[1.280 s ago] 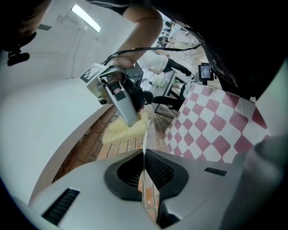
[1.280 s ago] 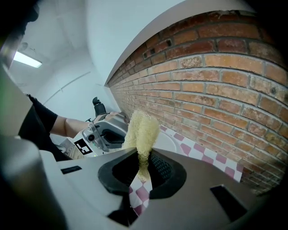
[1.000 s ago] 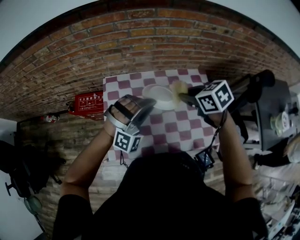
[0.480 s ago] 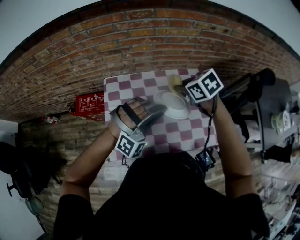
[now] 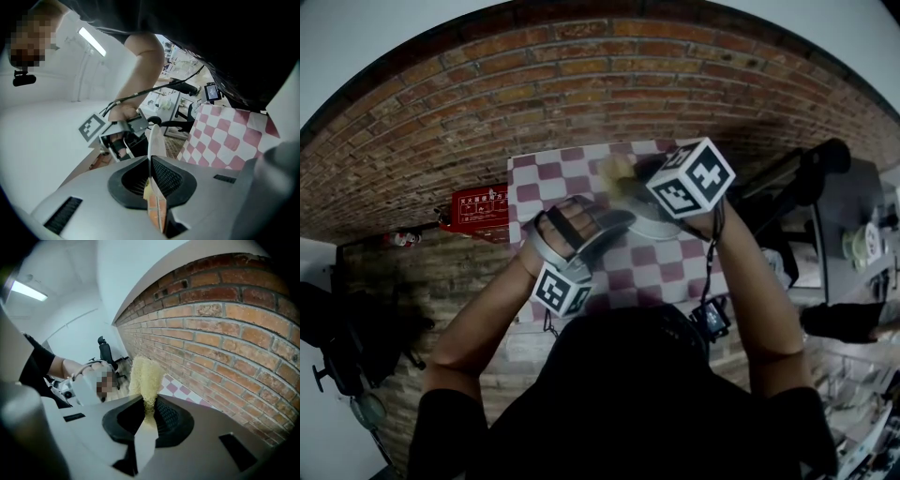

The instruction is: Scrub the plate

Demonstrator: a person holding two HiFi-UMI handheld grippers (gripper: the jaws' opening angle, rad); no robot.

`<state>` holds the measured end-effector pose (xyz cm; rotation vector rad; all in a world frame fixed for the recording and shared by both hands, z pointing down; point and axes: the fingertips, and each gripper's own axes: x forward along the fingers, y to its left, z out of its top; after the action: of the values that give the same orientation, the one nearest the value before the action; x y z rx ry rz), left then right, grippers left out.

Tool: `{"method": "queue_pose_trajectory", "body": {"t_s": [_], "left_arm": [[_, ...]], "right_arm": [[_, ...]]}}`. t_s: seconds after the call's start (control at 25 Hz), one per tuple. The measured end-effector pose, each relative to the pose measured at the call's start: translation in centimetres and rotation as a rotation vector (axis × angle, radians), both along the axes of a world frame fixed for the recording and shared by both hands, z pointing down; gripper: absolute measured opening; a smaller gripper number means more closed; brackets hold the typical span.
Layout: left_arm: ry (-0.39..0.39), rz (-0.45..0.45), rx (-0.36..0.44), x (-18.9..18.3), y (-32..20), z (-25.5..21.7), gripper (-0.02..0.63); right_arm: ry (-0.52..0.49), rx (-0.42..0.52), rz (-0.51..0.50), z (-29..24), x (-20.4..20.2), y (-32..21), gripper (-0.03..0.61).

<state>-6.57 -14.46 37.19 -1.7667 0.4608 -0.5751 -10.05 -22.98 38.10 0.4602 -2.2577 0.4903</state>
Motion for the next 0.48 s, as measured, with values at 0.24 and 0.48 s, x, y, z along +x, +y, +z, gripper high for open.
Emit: {"method": "queue_pose_trajectory", "body": {"t_s": [0.24,0.48], "left_arm": [[0.006,-0.058,-0.003,-1.5,-1.5,0.4,0.023],[-0.003,-0.089,0.003,-2.6,-2.5,0.6,0.021]], "right_arm": [[-0.081,-0.002,-0.022,-3.0,-0.5,2.8,0.046],[-0.154,-0.023,0.045,-3.7,1.3,4.0,0.046]]}}
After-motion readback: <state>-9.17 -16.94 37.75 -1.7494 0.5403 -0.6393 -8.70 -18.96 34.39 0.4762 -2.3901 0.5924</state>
